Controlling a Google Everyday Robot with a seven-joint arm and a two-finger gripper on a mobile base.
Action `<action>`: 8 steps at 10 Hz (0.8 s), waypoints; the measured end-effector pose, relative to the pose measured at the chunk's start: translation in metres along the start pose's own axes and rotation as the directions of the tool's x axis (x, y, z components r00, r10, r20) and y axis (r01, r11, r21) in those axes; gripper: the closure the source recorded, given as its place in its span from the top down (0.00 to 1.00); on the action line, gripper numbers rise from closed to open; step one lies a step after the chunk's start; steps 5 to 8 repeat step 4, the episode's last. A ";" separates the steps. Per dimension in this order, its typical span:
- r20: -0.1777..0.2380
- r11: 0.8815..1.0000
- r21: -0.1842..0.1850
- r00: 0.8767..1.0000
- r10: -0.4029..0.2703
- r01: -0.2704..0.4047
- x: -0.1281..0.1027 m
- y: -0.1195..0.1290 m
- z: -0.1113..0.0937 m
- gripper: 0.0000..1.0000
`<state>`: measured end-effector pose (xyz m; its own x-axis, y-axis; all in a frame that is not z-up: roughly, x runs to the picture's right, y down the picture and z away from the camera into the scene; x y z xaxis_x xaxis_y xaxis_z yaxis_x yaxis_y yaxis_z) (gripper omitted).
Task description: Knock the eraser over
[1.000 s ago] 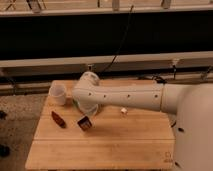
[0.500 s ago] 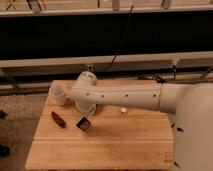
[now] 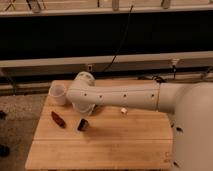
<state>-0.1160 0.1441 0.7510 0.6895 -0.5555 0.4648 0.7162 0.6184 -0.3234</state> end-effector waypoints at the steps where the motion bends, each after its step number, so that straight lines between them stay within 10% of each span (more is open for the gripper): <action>1: -0.001 1.000 0.001 1.000 -0.002 0.002 -0.001 0.000 -0.001 0.03; 8: 0.008 1.000 0.010 1.000 -0.018 0.018 -0.009 -0.003 -0.003 0.03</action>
